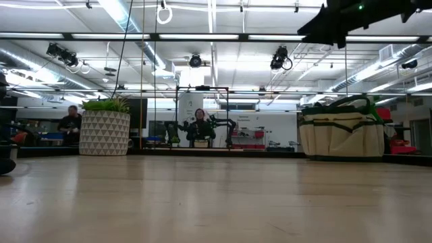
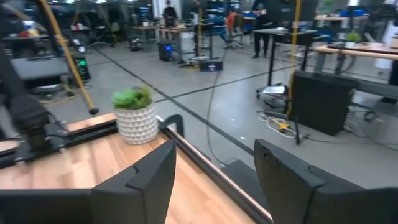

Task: Pick & Place Garden tools in Gardening bag
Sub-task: Put the red gloves into the brown gardening bag

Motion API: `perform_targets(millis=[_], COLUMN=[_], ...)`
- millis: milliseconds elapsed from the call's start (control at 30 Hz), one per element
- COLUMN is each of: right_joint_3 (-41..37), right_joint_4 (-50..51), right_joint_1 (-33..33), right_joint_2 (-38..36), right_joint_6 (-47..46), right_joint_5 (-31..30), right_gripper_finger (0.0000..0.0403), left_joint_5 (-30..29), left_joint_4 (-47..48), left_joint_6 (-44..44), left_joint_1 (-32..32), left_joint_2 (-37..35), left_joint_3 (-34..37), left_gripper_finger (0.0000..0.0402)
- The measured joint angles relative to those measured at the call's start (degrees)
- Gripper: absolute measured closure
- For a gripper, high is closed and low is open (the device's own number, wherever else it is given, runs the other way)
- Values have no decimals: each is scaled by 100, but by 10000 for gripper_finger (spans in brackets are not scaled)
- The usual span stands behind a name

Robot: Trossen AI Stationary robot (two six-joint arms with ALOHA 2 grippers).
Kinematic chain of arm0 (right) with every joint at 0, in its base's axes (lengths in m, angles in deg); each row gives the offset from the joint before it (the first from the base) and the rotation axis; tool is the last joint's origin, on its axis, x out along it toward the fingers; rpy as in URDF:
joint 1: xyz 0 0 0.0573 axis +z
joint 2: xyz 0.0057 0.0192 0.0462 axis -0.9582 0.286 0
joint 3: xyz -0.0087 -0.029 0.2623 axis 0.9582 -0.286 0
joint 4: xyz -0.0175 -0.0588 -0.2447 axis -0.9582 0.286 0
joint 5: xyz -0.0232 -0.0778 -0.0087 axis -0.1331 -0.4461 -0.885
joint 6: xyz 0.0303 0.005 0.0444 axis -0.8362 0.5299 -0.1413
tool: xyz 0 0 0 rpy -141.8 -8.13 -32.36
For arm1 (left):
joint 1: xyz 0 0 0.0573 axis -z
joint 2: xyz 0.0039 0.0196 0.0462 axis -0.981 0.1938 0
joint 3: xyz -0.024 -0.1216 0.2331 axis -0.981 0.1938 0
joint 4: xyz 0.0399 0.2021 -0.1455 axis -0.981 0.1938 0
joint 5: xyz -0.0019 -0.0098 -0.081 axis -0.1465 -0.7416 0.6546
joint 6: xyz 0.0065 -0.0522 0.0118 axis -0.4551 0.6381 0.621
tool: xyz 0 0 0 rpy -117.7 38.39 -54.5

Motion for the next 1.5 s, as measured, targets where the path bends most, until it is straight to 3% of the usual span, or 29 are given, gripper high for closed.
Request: perform_targets(millis=[600,1200,1500], right_joint_3=[319,317,317], right_joint_4=[132,110,110], right_joint_1=[1612,2157,2249], right_joint_2=[4,161,369], right_joint_6=[-581,-402,-393], right_joint_5=[-9,-20,-20], right_gripper_finger=[187,187,187], left_joint_5=[330,-1926,-2565], left_joint_4=[548,1968,2353], left_joint_6=[-455,-774,-726], left_joint_1=[271,2354,3085], left_joint_2=[-361,-525,-525], left_joint_3=[-7,-4,-4], left_gripper_finger=[386,398,400])
